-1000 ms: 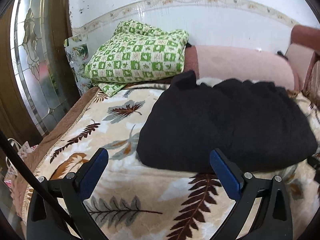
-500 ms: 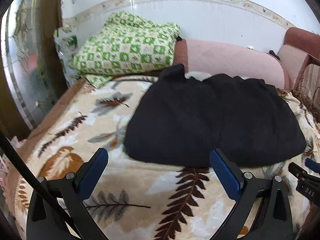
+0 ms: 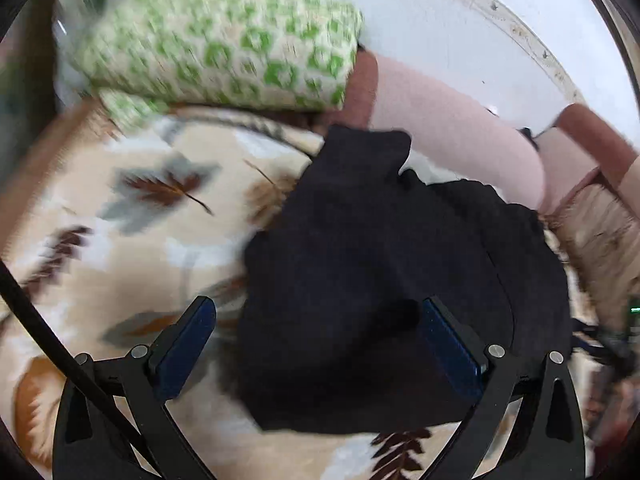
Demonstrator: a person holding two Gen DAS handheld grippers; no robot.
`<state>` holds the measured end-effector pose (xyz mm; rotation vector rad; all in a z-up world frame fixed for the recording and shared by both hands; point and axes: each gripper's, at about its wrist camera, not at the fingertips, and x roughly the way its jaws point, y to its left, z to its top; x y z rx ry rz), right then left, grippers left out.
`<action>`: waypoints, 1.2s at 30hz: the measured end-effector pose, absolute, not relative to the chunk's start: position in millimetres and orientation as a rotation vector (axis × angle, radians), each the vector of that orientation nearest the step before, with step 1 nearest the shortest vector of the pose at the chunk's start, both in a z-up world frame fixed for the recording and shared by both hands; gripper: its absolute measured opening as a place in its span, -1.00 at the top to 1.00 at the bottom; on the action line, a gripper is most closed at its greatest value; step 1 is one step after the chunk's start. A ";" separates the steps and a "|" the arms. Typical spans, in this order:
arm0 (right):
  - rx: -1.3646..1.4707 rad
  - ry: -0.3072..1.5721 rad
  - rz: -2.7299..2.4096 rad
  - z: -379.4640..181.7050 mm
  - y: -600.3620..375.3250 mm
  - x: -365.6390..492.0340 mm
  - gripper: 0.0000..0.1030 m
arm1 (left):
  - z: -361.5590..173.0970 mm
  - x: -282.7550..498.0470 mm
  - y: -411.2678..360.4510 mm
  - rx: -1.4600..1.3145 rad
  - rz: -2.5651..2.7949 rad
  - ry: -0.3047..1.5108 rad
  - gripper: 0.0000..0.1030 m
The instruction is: Fold large clothes
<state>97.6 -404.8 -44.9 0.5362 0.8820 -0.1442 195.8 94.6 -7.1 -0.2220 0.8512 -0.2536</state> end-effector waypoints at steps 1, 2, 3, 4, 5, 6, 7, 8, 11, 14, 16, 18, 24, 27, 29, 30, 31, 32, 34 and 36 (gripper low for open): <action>0.580 0.902 -0.082 -54.4 -410.3 108.7 -0.92 | -13.8 206.2 94.5 -0.235 -0.308 0.877 -0.97; 0.635 0.911 -0.030 -61.4 -414.4 114.8 -0.94 | -20.9 215.4 92.9 -0.234 -0.346 0.900 -0.98; 0.709 0.915 0.034 -69.5 -418.8 121.0 -0.95 | -25.8 219.8 91.9 -0.236 -0.365 0.910 -0.98; 0.785 0.914 0.099 -78.5 -422.5 126.1 -0.98 | -33.7 227.1 91.7 -0.256 -0.414 0.928 -0.98; 0.842 0.913 0.153 -87.3 -422.7 130.3 -0.99 | -39.5 232.3 93.8 -0.290 -0.460 0.943 -0.98; 0.867 0.911 0.180 -91.9 -421.6 131.5 -0.99 | -44.0 235.7 96.2 -0.324 -0.492 0.954 -0.99; 0.901 0.911 0.227 -98.5 -418.2 133.5 -0.99 | -50.2 240.2 101.3 -0.376 -0.538 0.968 -0.99; 0.922 0.909 0.278 -101.9 -412.8 135.2 -0.99 | -55.3 243.3 106.1 -0.416 -0.578 0.972 -0.99; 0.878 0.892 0.305 -99.6 -394.3 131.6 -1.00 | -63.9 247.3 109.9 -0.464 -0.634 0.972 -1.00; 0.835 0.897 0.291 -100.4 -386.7 133.6 -1.00 | -64.9 246.6 99.5 -0.437 -0.618 0.949 -1.00; 0.816 0.892 0.273 -100.4 -381.2 134.6 -1.00 | -65.4 243.7 90.0 -0.429 -0.557 0.928 -1.00; 0.805 0.894 0.248 -99.6 -376.4 140.3 -1.00 | -63.6 237.1 80.4 -0.432 -0.459 0.907 -1.00; 0.864 0.892 0.221 -71.8 -384.8 134.4 -0.09 | -30.9 222.0 85.1 -0.469 -0.375 0.964 0.23; 0.873 0.885 0.232 -54.8 -382.1 123.3 0.03 | -13.1 207.6 96.1 -0.535 -0.409 0.982 0.46; 0.908 0.888 0.252 -49.9 -382.9 115.6 0.06 | -3.1 196.3 94.6 -0.530 -0.405 0.978 0.49; 0.934 0.888 0.268 -48.5 -384.0 112.1 0.07 | 0.0 192.5 96.2 -0.535 -0.403 0.979 0.50; 0.956 0.892 0.280 -48.4 -386.6 108.2 0.08 | 2.9 187.2 98.0 -0.544 -0.403 0.982 0.50; 0.982 0.895 0.295 -46.7 -388.1 100.9 0.08 | 6.2 178.4 99.6 -0.557 -0.407 0.985 0.50; 1.000 0.903 0.307 -43.6 -392.1 87.1 0.08 | 7.7 167.9 99.3 -0.555 -0.407 0.998 0.50; 1.018 0.907 0.313 -42.2 -395.1 70.3 0.08 | 10.8 147.2 97.3 -0.553 -0.406 1.008 0.50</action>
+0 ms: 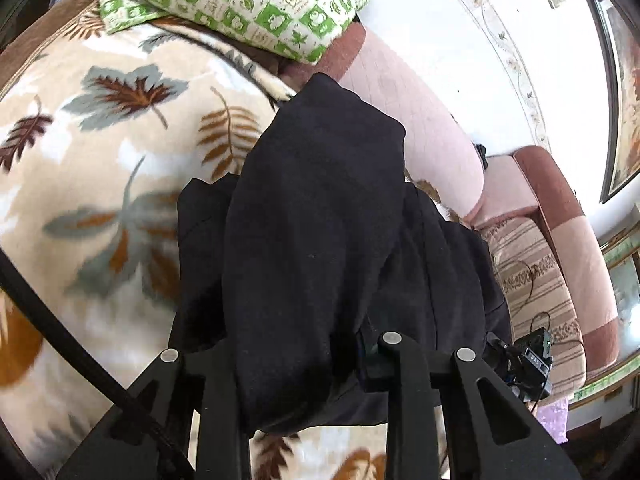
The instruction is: Fold large clothes
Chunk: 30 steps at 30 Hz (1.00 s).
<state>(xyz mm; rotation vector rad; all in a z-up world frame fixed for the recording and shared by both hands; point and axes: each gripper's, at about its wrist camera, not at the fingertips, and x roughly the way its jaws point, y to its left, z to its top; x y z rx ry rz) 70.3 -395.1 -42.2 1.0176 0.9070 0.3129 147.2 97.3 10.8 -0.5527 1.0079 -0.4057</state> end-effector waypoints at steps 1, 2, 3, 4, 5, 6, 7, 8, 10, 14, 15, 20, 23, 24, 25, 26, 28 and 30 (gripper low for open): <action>1.009 0.906 0.310 -41.5 -396.2 59.3 0.08 | 11.4 137.2 94.4 -0.533 -0.400 1.012 0.49; 1.002 0.903 0.302 -43.3 -397.6 49.1 0.08 | 11.4 129.2 92.0 -0.513 -0.392 1.011 0.43; 1.001 0.908 0.287 -47.1 -399.2 42.1 0.08 | 10.5 121.1 87.7 -0.482 -0.373 1.007 0.30; 0.989 0.921 0.263 -52.0 -399.3 38.5 -0.01 | 8.2 116.3 82.7 -0.442 -0.340 1.012 0.22; 0.944 0.953 0.202 -59.0 -398.6 35.8 -0.19 | 5.7 115.1 78.4 -0.395 -0.297 1.017 0.06; 0.906 0.973 0.156 -62.1 -398.2 35.0 -0.27 | 5.1 114.3 75.8 -0.366 -0.279 1.017 0.01; 0.847 0.986 0.102 -62.7 -395.8 34.8 -0.36 | 5.7 113.1 73.6 -0.341 -0.268 1.014 0.00; 0.794 0.965 0.081 -55.3 -393.4 31.7 -0.36 | 9.0 109.8 73.4 -0.329 -0.258 1.008 0.00; 0.727 0.925 0.076 -36.3 -387.8 27.4 -0.36 | 18.7 101.8 77.2 -0.334 -0.255 0.992 0.01; 0.681 0.888 0.076 -20.7 -383.5 14.2 -0.36 | 30.8 83.7 95.8 -0.357 -0.210 0.956 -0.19; 0.695 0.886 0.076 -23.5 -385.9 11.9 -0.36 | 34.1 80.0 100.2 -0.348 -0.201 0.935 -0.22; 0.831 0.898 0.057 -40.8 -406.7 9.9 -0.38 | 53.6 65.3 120.3 -0.289 -0.139 0.851 -0.31; 0.938 0.853 -0.002 -44.1 -422.2 2.1 -0.58 | 61.6 68.7 109.9 -0.236 -0.147 0.839 -0.31; 0.928 0.818 -0.066 -37.8 -428.0 -4.2 -0.63 | 63.8 71.1 103.2 -0.222 -0.157 0.835 -0.32; 0.910 0.782 -0.125 -31.2 -433.7 -11.5 -0.65 | 65.2 74.4 95.8 -0.209 -0.167 0.832 -0.32; 0.891 0.748 -0.183 -23.8 -439.3 -19.3 -0.66 | 66.1 78.6 88.4 -0.198 -0.178 0.830 -0.32; 0.846 0.653 -0.264 0.2 -442.8 -36.8 -0.69 | 67.7 89.1 65.5 -0.160 -0.213 0.822 -0.32; 0.732 0.617 -0.180 27.6 -419.9 -32.1 -0.68 | 68.6 99.8 41.6 -0.114 -0.238 0.813 -0.32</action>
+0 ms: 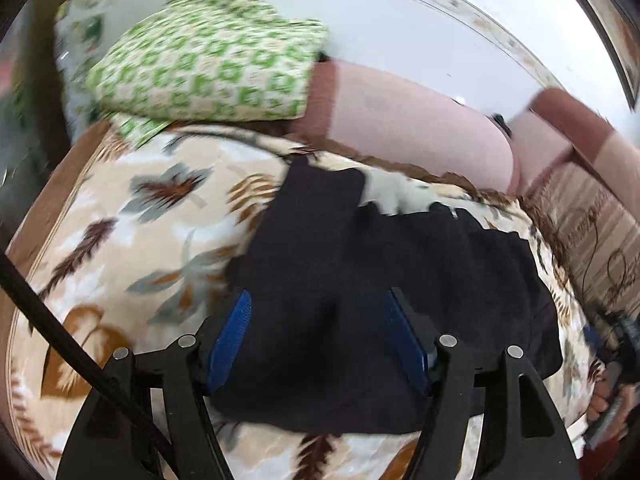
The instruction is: Fold large clothes
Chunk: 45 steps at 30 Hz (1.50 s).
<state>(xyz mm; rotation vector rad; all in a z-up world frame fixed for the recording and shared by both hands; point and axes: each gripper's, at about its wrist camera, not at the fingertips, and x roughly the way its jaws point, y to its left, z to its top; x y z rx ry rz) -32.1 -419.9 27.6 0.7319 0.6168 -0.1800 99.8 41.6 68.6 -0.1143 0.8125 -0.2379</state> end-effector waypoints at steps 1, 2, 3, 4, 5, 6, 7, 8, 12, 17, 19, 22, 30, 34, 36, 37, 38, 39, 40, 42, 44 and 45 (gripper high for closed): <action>0.676 0.617 -0.125 37.0 -405.0 -24.9 -0.61 | 68.2 107.0 30.4 -0.098 -0.252 0.810 -0.32; 0.616 0.620 -0.037 46.3 -383.7 -13.7 -0.42 | 66.1 115.1 20.4 -0.087 -0.267 0.811 -0.32; 0.581 0.632 0.050 50.7 -364.4 -3.1 -0.32 | 64.0 121.0 13.4 -0.080 -0.271 0.812 -0.32; 0.558 0.658 0.152 52.0 -342.0 12.7 -0.07 | 61.2 128.7 5.8 -0.069 -0.267 0.814 -0.32; 0.551 0.682 0.221 50.4 -326.6 26.0 0.18 | 56.6 139.5 -2.1 -0.047 -0.251 0.813 -0.32; 0.543 0.711 0.290 44.7 -307.6 41.5 0.28 | 53.4 147.8 -6.6 -0.023 -0.230 0.811 -0.32; 0.527 0.742 0.351 35.8 -287.3 59.5 0.35 | 50.1 155.8 -8.5 0.001 -0.204 0.813 -0.32; 0.513 0.771 0.408 25.0 -269.8 77.2 0.35 | 43.2 168.6 -10.9 0.046 -0.154 0.819 -0.32; 0.506 0.849 0.486 -16.2 -247.5 130.7 0.42 | 13.6 204.9 0.3 0.089 -0.060 0.894 -0.40; 0.588 0.821 0.365 -43.2 -278.3 169.8 1.00 | -20.8 241.1 30.6 -0.071 -0.050 0.972 -0.69; 0.645 0.797 0.341 -47.7 -298.3 177.7 1.00 | -30.7 247.5 39.9 -0.134 -0.058 0.988 -0.76; 0.634 0.742 0.243 -45.8 -329.1 178.3 1.00 | -39.7 252.6 44.6 -0.174 -0.082 0.992 -0.82; 0.824 0.700 0.263 -57.2 -383.8 172.3 1.00 | -46.1 257.9 63.4 -0.346 -0.163 1.002 -0.87; 0.789 0.710 0.173 -42.2 -392.6 174.1 1.00 | -35.9 248.8 92.0 -0.484 -0.192 0.991 -0.87; 0.755 0.726 0.015 -32.4 -415.8 162.8 0.87 | -21.6 236.8 103.0 -0.462 -0.153 0.959 -0.87; 0.741 0.740 -0.016 -28.9 -424.5 157.4 0.87 | -14.1 230.0 106.6 -0.439 -0.123 0.946 -0.87; 0.717 0.750 -0.049 -22.2 -433.8 146.2 0.87 | -4.7 221.2 110.4 -0.413 -0.089 0.929 -0.87; 0.696 0.746 -0.070 -14.9 -439.5 134.0 0.87 | 1.1 216.0 112.7 -0.398 -0.071 0.921 -0.87; 0.681 0.737 -0.083 -7.7 -444.1 121.3 0.86 | 8.2 209.4 115.6 -0.380 -0.051 0.910 -0.87; 0.677 0.727 -0.093 3.0 -450.7 98.7 0.78 | 23.2 190.6 121.3 -0.364 -0.016 0.884 -0.87; 0.653 0.711 -0.093 18.5 -443.3 71.2 0.39 | 34.7 169.8 123.0 -0.353 -0.006 0.864 -0.87; 0.646 0.701 -0.088 21.5 -439.0 65.1 0.31 | 37.9 161.7 123.2 -0.347 -0.005 0.857 -0.87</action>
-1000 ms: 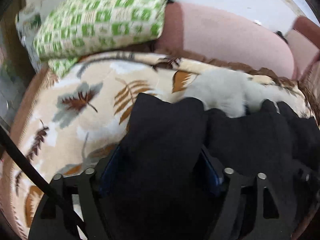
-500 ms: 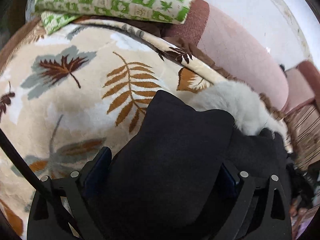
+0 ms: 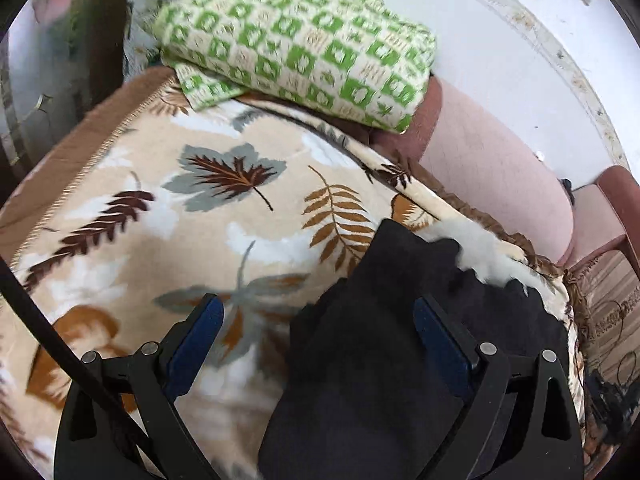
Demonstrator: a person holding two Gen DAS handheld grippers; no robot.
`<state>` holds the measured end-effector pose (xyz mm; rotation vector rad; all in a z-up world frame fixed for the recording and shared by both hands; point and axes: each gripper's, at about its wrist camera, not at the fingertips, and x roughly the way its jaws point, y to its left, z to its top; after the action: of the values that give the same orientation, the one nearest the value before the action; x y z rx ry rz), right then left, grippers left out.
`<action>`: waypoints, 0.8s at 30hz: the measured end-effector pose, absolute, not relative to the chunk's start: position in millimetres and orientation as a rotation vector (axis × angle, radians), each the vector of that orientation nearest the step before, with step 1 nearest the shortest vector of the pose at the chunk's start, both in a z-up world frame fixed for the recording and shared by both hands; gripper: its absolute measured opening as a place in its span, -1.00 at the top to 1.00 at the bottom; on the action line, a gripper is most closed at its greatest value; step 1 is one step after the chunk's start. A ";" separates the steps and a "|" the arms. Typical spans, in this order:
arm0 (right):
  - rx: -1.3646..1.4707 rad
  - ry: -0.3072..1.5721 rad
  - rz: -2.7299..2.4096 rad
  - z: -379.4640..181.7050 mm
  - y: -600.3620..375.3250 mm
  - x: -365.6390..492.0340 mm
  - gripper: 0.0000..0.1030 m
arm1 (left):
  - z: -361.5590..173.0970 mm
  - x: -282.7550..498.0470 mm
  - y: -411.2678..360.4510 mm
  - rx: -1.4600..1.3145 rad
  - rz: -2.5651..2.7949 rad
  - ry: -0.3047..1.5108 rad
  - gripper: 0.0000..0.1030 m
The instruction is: Fold large clothes
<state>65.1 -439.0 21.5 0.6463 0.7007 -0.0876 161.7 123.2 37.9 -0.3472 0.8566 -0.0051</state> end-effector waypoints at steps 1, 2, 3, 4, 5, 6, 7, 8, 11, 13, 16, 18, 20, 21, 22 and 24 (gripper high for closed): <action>0.633 0.688 -0.072 27.8 -430.2 51.3 0.12 | 42.8 147.9 121.0 -0.330 0.000 0.846 -0.87; 0.614 0.683 -0.056 32.6 -419.3 38.4 -0.01 | 46.5 133.2 117.2 -0.308 0.003 0.837 -0.87; 0.599 0.678 -0.037 34.8 -408.6 27.3 -0.03 | 48.0 123.8 115.2 -0.294 0.002 0.832 -0.87; 0.582 0.675 -0.015 36.3 -395.8 16.7 -0.07 | 49.1 109.0 109.4 -0.270 0.000 0.826 -0.87; 0.567 0.677 -0.001 36.3 -387.1 10.8 -0.09 | 48.7 94.3 102.6 -0.243 0.001 0.823 -0.87; 0.539 0.684 0.016 35.9 -373.8 1.1 -0.09 | 48.3 81.4 97.8 -0.217 0.001 0.822 -0.87; 0.501 0.691 0.029 34.5 -357.9 -9.9 -0.09 | 47.4 69.6 92.0 -0.193 0.000 0.820 -0.87; 0.472 0.692 0.034 32.8 -346.7 -18.8 -0.10 | 45.9 53.6 83.6 -0.161 0.002 0.812 -0.87; 0.357 0.689 -0.007 24.2 -312.6 -48.9 -0.18 | 39.3 14.7 64.5 -0.087 0.016 0.786 -0.87; 0.319 0.690 -0.043 15.2 -299.8 -64.0 -0.22 | 33.8 -4.3 55.1 -0.065 0.024 0.777 -0.87; 0.284 0.706 -0.076 1.4 -289.3 -81.1 -0.26 | 21.1 -31.8 42.0 -0.072 0.017 0.796 -0.87; 0.255 0.733 -0.090 -9.0 -282.3 -89.8 -0.27 | 14.0 -48.3 33.3 -0.083 0.008 0.810 -0.87; 0.234 0.759 -0.110 -15.4 -278.0 -94.6 -0.27 | 11.2 -64.9 24.6 -0.075 0.013 0.805 -0.87; 0.233 0.767 -0.119 -17.5 -276.5 -97.5 -0.27 | 11.8 -73.9 20.9 -0.071 0.016 0.791 -0.87; 0.233 0.770 -0.128 -18.7 -275.6 -100.6 -0.27 | 13.5 -82.2 17.5 -0.066 0.021 0.772 -0.87; 0.231 0.770 -0.138 -20.3 -273.0 -107.5 -0.28 | 20.8 -101.5 10.9 -0.036 0.048 0.709 -0.87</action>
<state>-107.5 -273.0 -20.3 0.2306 0.7702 -0.1377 -101.5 10.9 20.8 -0.0360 0.7087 0.0477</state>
